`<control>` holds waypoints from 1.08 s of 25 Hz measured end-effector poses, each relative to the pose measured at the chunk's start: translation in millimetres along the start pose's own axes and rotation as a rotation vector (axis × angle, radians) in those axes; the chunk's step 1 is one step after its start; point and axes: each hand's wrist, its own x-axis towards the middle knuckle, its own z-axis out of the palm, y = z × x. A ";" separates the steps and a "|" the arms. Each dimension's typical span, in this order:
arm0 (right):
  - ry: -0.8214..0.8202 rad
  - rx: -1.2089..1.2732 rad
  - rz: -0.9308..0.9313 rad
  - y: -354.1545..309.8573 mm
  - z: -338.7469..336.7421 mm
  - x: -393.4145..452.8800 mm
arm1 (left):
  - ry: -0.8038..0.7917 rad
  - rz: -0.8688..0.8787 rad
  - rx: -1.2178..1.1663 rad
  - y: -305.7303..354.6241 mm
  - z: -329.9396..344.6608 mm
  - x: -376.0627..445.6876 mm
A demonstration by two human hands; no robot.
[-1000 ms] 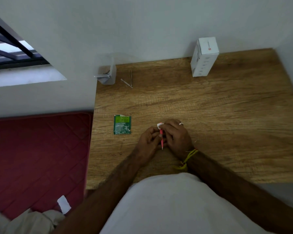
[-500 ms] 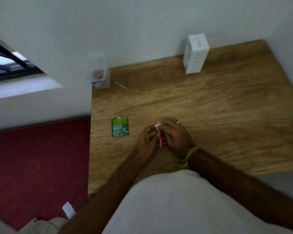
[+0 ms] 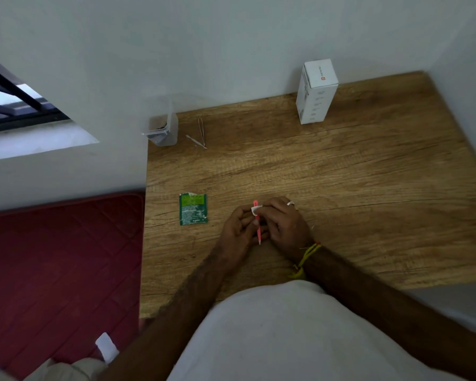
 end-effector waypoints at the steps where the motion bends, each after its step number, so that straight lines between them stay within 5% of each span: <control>1: 0.006 -0.002 -0.004 0.0 -1.0 1.3 | 0.001 0.001 -0.001 0.7 -0.3 -0.5; 27: -0.022 -0.039 -0.094 5.8 -6.1 -14.6 | -0.057 -0.123 -0.079 5.7 -5.4 -1.1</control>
